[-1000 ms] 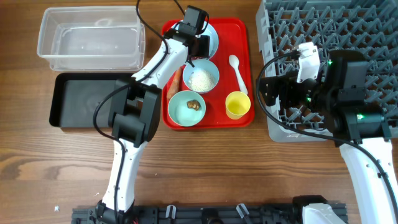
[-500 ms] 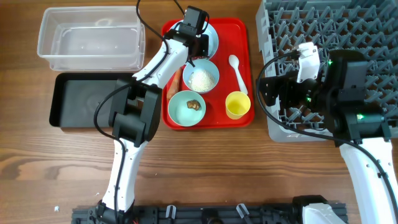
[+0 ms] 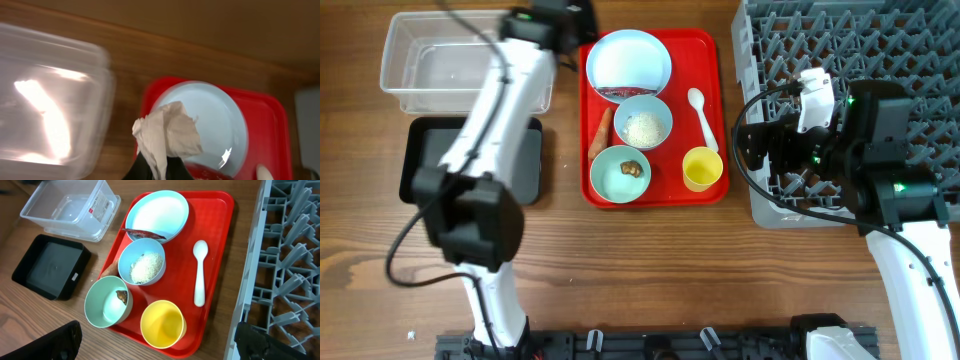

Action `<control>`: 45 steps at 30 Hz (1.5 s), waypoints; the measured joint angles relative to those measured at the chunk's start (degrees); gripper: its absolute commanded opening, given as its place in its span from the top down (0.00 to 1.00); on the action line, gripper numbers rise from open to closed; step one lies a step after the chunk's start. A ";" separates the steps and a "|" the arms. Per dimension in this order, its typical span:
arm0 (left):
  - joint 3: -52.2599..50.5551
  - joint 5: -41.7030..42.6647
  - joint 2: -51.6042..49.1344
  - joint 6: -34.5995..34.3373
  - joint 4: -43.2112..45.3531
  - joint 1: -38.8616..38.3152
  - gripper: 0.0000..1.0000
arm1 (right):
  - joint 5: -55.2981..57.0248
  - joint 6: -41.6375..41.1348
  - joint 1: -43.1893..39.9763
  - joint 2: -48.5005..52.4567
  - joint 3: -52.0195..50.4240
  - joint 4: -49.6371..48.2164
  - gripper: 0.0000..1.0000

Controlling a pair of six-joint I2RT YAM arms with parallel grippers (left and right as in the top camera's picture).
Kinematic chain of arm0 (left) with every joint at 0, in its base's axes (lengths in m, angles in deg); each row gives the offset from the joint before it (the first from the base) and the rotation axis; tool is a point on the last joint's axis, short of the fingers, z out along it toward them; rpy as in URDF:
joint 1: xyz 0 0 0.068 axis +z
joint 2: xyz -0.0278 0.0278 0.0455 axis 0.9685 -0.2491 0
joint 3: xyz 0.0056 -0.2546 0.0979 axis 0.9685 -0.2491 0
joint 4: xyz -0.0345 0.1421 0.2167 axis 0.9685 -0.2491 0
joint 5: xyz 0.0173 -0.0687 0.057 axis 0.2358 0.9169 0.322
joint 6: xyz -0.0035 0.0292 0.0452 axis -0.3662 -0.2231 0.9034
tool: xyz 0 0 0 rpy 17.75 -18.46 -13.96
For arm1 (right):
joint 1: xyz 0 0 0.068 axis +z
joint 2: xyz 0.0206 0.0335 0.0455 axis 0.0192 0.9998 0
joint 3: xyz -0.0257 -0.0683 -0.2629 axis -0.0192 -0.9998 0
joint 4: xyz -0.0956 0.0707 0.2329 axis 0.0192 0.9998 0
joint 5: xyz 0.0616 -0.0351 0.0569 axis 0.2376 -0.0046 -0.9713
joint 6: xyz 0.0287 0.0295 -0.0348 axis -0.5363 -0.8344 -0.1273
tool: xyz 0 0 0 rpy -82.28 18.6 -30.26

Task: Sort waste into correct bins and load items into the dishwasher rack
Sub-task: 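Carry the tissue with the left gripper and drop it in the clear bin, then grasp the red wrapper on the blue plate with the left gripper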

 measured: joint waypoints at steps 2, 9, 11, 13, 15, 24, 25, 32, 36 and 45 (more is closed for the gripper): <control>0.57 -0.92 0.68 -1.64 -1.79 3.80 0.94 | 0.00 0.00 0.00 0.00 0.00 -0.02 0.00; 0.37 -1.90 -5.90 -5.86 -3.52 13.14 0.05 | 0.00 0.00 0.00 0.00 0.00 -0.46 0.00; -0.07 -1.92 -7.28 -6.08 -3.58 13.53 0.00 | 0.00 0.00 0.00 0.00 0.00 -0.46 0.00; -0.35 -1.79 -7.58 -6.58 -3.63 13.46 0.00 | 0.00 0.00 0.00 0.00 0.00 -0.48 0.00; -0.33 -1.42 -7.45 -6.71 -3.45 13.20 0.00 | 0.00 0.00 0.00 0.00 0.00 -0.48 0.00; -0.33 3.56 -4.68 -7.06 -10.05 7.74 0.06 | 0.00 0.00 0.00 0.00 0.00 -0.50 0.00; -0.33 4.17 -4.17 -7.58 -11.17 6.27 0.10 | 0.00 0.00 0.00 0.00 0.00 -0.59 0.00; -0.33 6.56 -4.04 -14.64 -12.02 -3.67 0.25 | 0.00 0.00 0.00 0.00 0.00 -0.66 0.00; -0.33 6.99 -5.95 -18.40 -8.90 -6.60 0.27 | 0.00 0.00 0.00 0.00 0.00 -0.61 0.00; -0.33 7.17 -15.56 -26.47 -3.32 -7.67 0.37 | 0.00 0.00 0.00 0.00 0.00 0.24 0.00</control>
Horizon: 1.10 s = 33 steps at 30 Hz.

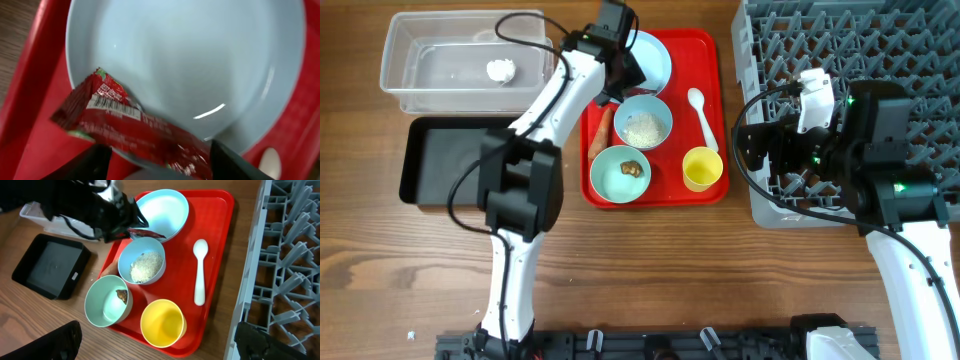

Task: Sort waste into correct bins and load items into the dishwasher rack
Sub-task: 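Grasp the red wrapper on the blue plate with the left gripper, then move the wrapper with the left gripper and drop it in the clear bin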

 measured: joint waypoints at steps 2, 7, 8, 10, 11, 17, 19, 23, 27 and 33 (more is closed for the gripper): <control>0.00 0.02 -1.07 -0.96 1.05 0.00 0.39 | 0.00 0.00 0.00 0.00 0.00 0.00 0.00; 0.00 0.02 -1.29 -2.32 2.69 0.00 0.52 | 0.00 0.00 0.00 0.00 0.00 -0.02 0.00; 0.00 0.00 -1.29 -2.38 2.73 0.00 0.58 | 0.00 0.00 0.00 0.00 0.00 -0.02 0.00; 0.00 0.02 -1.29 -2.80 2.73 0.00 0.67 | 0.00 0.00 0.00 0.00 0.00 -0.02 0.00; 0.00 0.02 -1.29 -2.84 2.73 0.00 0.72 | 0.00 0.00 0.00 0.00 0.00 -0.02 0.00; 0.00 0.02 -2.12 -3.32 2.89 0.00 0.96 | 0.00 0.00 0.00 0.00 0.00 -0.02 0.00; 0.00 0.00 -2.49 -3.19 2.89 0.00 0.96 | 0.00 0.00 0.00 0.00 0.00 -0.02 0.00; 0.00 0.02 -2.58 -2.89 2.62 0.17 0.96 | 0.04 0.00 0.00 0.00 0.00 -0.02 0.00; 0.00 0.00 -2.27 -1.11 1.33 1.03 0.96 | 0.09 0.00 0.00 0.00 0.00 -0.02 0.00; -0.13 -0.02 4.33 2.34 -1.46 3.72 0.96 | 0.26 0.00 0.00 0.00 0.00 -0.02 0.00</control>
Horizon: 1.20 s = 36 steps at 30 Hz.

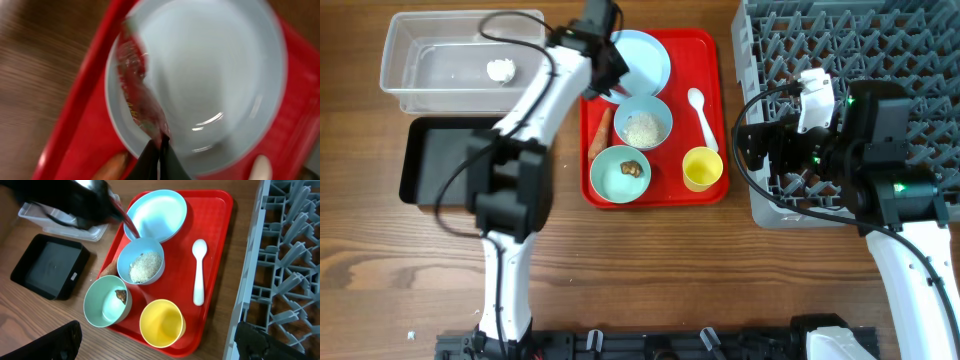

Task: Sort waste into correct bins and load items into the dishwasher rack
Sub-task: 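Move the wrapper with the left gripper and drop it in the clear bin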

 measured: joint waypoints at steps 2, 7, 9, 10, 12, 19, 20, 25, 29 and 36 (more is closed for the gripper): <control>0.02 0.02 4.20 0.79 -1.51 1.44 0.96 | 0.02 0.00 0.00 0.00 0.00 0.02 0.00; 0.07 0.00 12.09 1.55 -4.61 6.38 0.96 | 0.02 0.00 0.00 0.00 0.00 0.00 0.00; 0.26 0.00 13.55 2.01 -5.68 8.94 0.96 | 0.02 0.00 0.00 0.00 0.00 0.02 0.00; 0.31 -0.20 13.81 2.16 -6.10 10.47 0.96 | 0.02 0.00 0.00 0.00 0.00 0.02 0.00; 0.35 -1.01 13.73 2.34 -7.19 13.16 0.94 | 0.02 0.00 0.00 0.00 0.00 0.02 0.00; 0.35 -4.26 12.37 3.15 -7.69 21.09 0.00 | 0.02 0.00 0.00 0.00 0.00 0.00 0.00; 0.35 -4.50 12.24 3.15 -8.00 21.99 0.00 | 0.02 0.00 0.00 0.00 0.00 0.00 0.00; 0.35 -4.87 12.17 3.58 -10.78 24.48 0.00 | 0.02 0.00 0.00 0.00 0.00 0.00 0.00; 0.33 -4.52 12.87 6.75 -13.88 24.63 0.00 | 0.02 0.00 0.00 0.00 0.00 -0.02 0.00; 0.11 -4.52 22.51 9.44 -18.64 24.26 0.00 | 0.02 0.00 0.00 0.00 0.00 -0.04 0.00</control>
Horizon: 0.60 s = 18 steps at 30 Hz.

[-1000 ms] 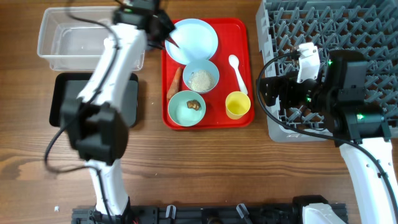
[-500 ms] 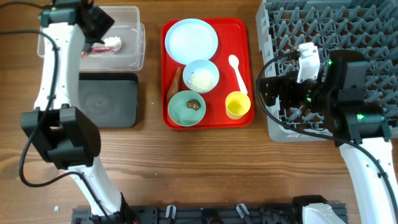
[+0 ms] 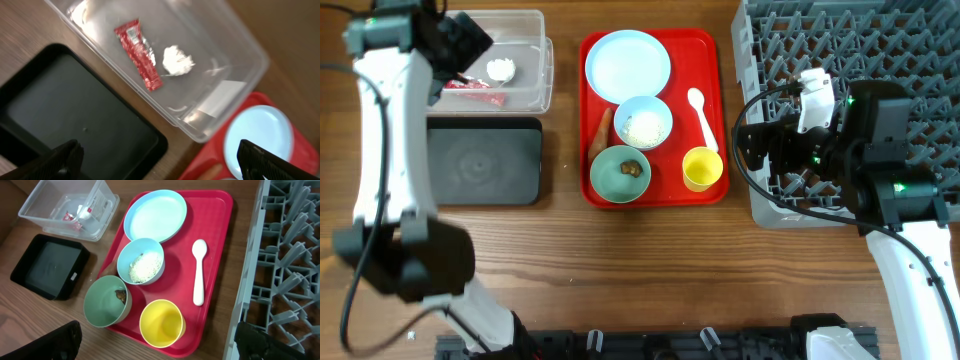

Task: Sort waste into correct bins and load items into the dishwasher rack
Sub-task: 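Move the wrapper with the left gripper and drop it in the clear bin, then grasp the rim of the blue rice bowl with the left gripper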

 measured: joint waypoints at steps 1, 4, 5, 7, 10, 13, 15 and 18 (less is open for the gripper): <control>0.02 0.00 1.60 0.04 -0.28 0.02 0.00 | 0.00 0.00 0.00 0.00 0.00 0.02 0.00; 0.13 0.87 6.19 0.35 -1.99 0.00 0.00 | 0.00 0.00 0.00 0.00 0.00 0.04 0.00; 0.15 1.31 7.08 0.61 -2.51 -0.07 0.00 | 0.00 0.00 0.00 0.00 0.00 0.02 0.00; 0.20 2.56 7.82 1.99 -3.72 -0.72 0.00 | 0.00 0.00 0.00 0.00 0.00 0.02 0.00; 0.22 4.00 7.30 5.60 -5.33 -4.13 0.00 | 0.00 0.00 0.00 0.00 0.00 0.04 0.00; 0.22 4.83 6.60 9.90 -5.57 -9.90 0.00 | 0.00 0.00 0.00 0.00 0.00 0.04 0.00; 0.22 5.25 6.14 12.81 -4.76 -13.99 0.00 | 0.02 0.00 0.00 0.00 0.00 0.02 0.00; 0.22 5.81 5.09 16.33 -2.86 -19.08 0.00 | 0.02 0.00 0.00 0.00 0.00 0.02 0.00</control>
